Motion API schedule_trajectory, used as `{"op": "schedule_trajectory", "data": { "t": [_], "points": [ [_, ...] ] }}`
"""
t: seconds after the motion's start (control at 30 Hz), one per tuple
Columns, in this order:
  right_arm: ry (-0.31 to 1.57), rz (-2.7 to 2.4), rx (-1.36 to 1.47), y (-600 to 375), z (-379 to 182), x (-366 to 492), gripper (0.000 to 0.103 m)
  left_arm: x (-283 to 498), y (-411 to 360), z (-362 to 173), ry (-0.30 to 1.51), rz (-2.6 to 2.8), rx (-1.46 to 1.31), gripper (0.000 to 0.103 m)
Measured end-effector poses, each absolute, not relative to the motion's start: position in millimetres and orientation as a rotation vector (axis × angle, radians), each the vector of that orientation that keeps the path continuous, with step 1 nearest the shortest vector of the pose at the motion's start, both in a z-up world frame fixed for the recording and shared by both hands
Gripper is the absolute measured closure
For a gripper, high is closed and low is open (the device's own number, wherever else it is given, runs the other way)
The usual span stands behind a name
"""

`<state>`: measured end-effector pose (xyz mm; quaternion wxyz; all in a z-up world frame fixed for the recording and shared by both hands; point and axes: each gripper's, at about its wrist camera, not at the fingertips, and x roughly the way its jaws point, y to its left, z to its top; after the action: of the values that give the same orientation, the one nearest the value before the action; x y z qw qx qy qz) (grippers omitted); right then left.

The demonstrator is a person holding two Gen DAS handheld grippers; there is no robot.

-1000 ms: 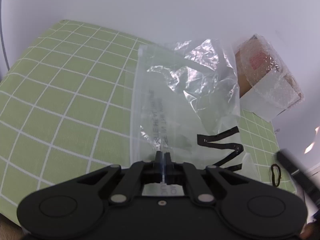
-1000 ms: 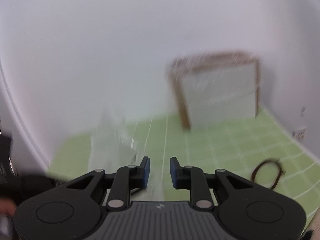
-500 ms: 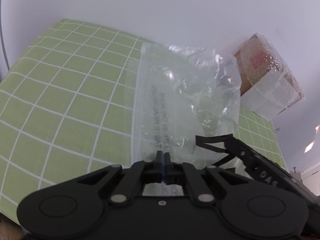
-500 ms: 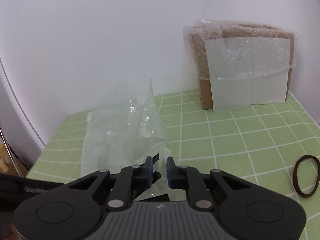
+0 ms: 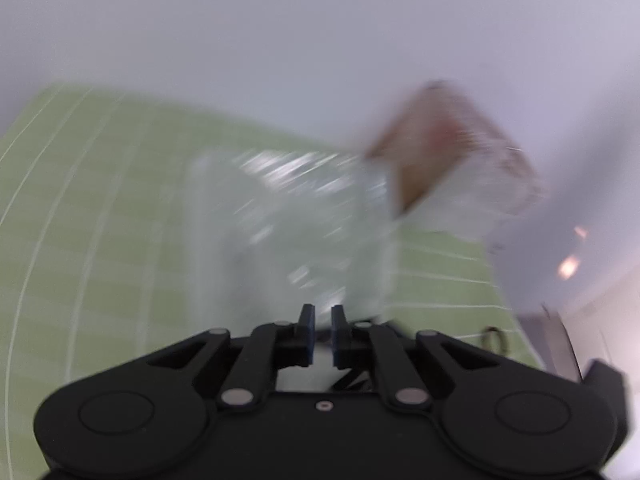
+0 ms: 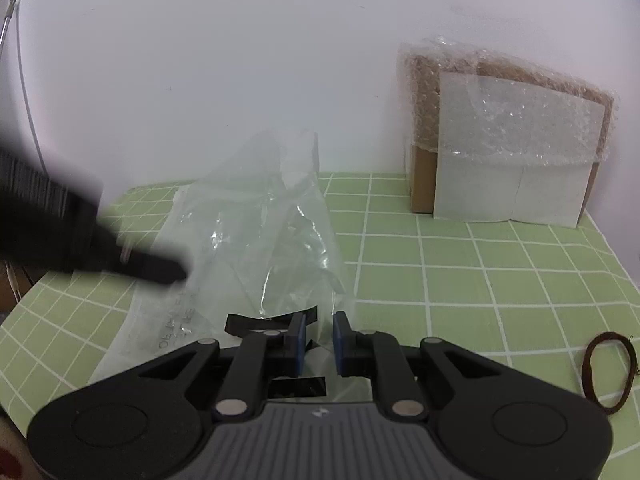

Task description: Fold shopping bag

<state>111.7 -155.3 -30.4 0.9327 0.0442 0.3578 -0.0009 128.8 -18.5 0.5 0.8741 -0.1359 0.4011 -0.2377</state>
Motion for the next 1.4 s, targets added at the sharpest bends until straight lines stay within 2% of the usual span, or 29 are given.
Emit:
{"op": "schedule_trajectory", "data": {
  "t": [0.03,0.07,0.17,0.33,0.43,0.6,0.77,0.87,0.9,0.97,1.0,1.1,1.4],
  "points": [
    [0.732,-0.001,0.089,-156.2,-30.8,111.8,0.087,132.6,-23.7,4.1,0.83,-0.495,-0.267,0.062],
    [0.731,-0.001,0.09,-156.7,-31.2,111.9,0.087,140.9,-33.8,8.7,0.818,-0.477,-0.23,0.056],
    [0.724,0.003,0.093,-157.7,-32.0,111.1,0.087,156.7,-50.5,15.4,0.797,-0.444,-0.181,0.054],
    [0.72,0.011,0.074,-157.7,-32.9,111.5,0.087,180.7,-57.5,28.8,0.723,-0.472,-0.145,0.046],
    [0.722,0.018,0.083,-159.9,-32.5,111.8,0.087,194.9,-60.2,35.3,0.715,-0.538,-0.076,0.046],
    [0.723,0.021,0.08,-160.0,-32.4,111.5,0.087,211.4,-61.9,41.3,0.82,-0.66,0.034,0.05],
    [0.721,0.019,0.07,-158.0,-32.2,111.0,0.087,205.3,-73.4,32.4,0.829,-0.665,0.151,0.052],
    [0.721,0.024,0.072,-158.6,-31.5,110.3,0.087,206.2,-72.4,29.4,0.828,-0.683,0.119,0.054],
    [0.721,0.024,0.072,-158.5,-31.0,110.1,0.087,208.3,-71.9,27.8,0.832,-0.686,0.097,0.056],
    [0.722,0.025,0.071,-158.7,-31.5,110.6,0.087,213.5,-69.9,23.7,0.864,-0.681,0.066,0.072],
    [0.722,0.025,0.069,-158.7,-31.8,110.7,0.087,215.1,-70.2,21.9,0.879,-0.688,0.055,0.089],
    [0.722,0.022,0.075,-159.2,-32.1,111.0,0.087,215.2,-69.5,21.0,0.889,-0.69,0.024,0.1],
    [0.718,0.017,0.033,-154.8,-33.9,107.3,0.087,227.7,-67.4,12.7,0.85,-0.552,-0.085,0.103]
  ]
}}
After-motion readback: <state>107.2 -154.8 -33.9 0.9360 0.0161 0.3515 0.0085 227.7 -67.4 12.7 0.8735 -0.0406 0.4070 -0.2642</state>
